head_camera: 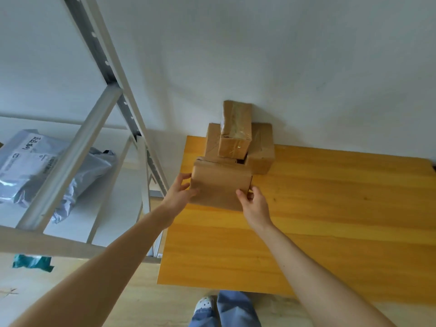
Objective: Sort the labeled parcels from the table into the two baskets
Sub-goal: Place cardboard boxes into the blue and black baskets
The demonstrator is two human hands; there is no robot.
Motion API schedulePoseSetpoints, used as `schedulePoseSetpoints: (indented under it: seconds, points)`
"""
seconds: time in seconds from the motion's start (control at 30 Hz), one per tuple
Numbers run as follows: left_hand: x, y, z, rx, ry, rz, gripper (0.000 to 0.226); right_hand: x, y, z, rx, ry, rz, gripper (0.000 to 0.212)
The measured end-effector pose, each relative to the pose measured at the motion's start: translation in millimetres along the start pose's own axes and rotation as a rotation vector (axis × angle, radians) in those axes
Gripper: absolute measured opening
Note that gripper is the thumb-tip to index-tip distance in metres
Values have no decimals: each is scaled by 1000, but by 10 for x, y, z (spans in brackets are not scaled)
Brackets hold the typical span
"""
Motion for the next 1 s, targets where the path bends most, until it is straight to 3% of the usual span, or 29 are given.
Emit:
schedulePoseSetpoints:
  seconds: [0.2,0.37,0.63,0.73,0.83,1.0]
  points:
    - [-59,209,-222,-96,-20,16,48,175,-156,-48,-14,148,-15,40]
    - [-115,413,-455,-149,26,3,9,404,-386,9,-1,268,-30,38]
    - [-466,881,-733,-281,34,-41,28,925,-653,86,61,333,90,33]
    - [-610,1020,-832,-319,26,-42,23,1093,-703,91,89,327,160,33]
    - [-706,1166,-940,-358,-6,-52,25,1182,-731,111,100,228,306,48]
    - [-784,1527,-1160,-473,-9,-82,33,1195,-866,128,143,92,520,34]
Point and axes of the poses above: each hand's wrist, its own z-axis towards the middle knuckle, its own x-axis out of the back of the hand, y = z × x, the point moved 4 cm from there along z, towards the middle knuckle, and after that the axes turned 15 degrees about x, right-handed, at the moved point
